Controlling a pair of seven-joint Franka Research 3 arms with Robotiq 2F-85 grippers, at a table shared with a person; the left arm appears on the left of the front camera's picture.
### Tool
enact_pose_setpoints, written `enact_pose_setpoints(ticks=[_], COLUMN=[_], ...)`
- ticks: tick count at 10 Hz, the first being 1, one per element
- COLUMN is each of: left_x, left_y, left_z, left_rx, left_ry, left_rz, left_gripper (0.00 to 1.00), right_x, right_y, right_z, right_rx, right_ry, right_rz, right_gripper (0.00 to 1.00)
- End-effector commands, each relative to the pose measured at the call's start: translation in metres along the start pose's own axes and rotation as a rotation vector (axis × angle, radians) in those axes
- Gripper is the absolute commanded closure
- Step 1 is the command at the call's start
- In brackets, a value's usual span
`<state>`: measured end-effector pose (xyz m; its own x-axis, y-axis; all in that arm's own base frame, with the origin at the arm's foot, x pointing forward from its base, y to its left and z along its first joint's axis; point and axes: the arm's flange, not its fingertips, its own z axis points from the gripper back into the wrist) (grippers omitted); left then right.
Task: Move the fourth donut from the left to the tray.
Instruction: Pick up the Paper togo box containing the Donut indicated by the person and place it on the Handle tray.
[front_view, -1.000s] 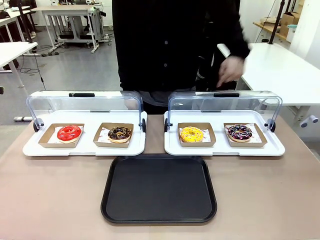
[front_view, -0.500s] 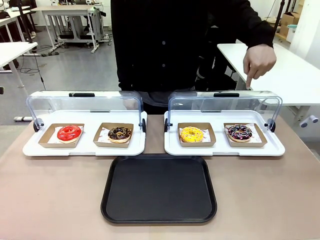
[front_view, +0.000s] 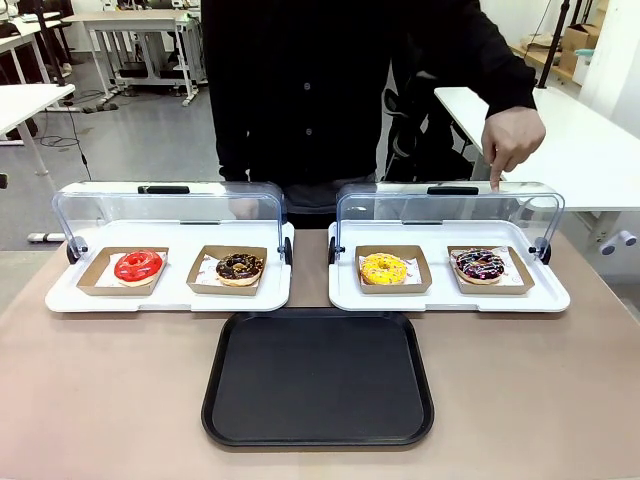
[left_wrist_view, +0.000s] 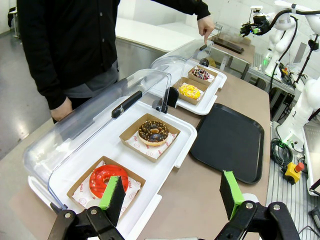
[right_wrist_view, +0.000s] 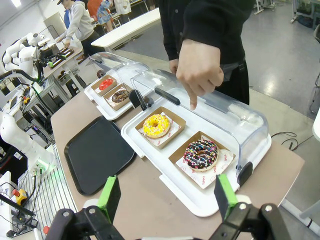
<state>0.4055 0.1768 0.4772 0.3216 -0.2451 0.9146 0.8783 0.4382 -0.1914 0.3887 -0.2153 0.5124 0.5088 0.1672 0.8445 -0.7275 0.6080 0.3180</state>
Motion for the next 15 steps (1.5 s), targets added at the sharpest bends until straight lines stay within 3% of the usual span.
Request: enact_pose_setpoints(ticks=[1, 8, 11, 13, 15], left_x=[0.002, 0.002, 0.002, 0.002, 0.002], left_y=[0.000, 0.000, 0.000, 0.000, 0.000], left_z=[0.002, 0.002, 0.002, 0.002, 0.002], left_rx=[-0.012, -0.012, -0.012, -0.012, -0.012], left_ry=[0.002, 0.002, 0.002, 0.002, 0.002], left_rz=[0.005, 0.005, 0.005, 0.005, 0.005], left_gripper=[0.00, 0.00, 0.00, 0.00, 0.00], right_x=[0.002, 0.000, 0.049, 0.057, 0.051], right_y=[-0.001, 0.000, 0.011, 0.019, 0.034], right_z=[-0.001, 0.000, -0.051, -0.086, -0.128], right_rx=[0.003, 0.000, 0.020, -0.022, -0.083], right_ry=[-0.031, 0.000, 0.267, 0.408, 0.598], right_rz=[0.027, 0.000, 0.191, 0.303, 0.525], right_gripper=[0.00, 0.00, 0.00, 0.00, 0.00])
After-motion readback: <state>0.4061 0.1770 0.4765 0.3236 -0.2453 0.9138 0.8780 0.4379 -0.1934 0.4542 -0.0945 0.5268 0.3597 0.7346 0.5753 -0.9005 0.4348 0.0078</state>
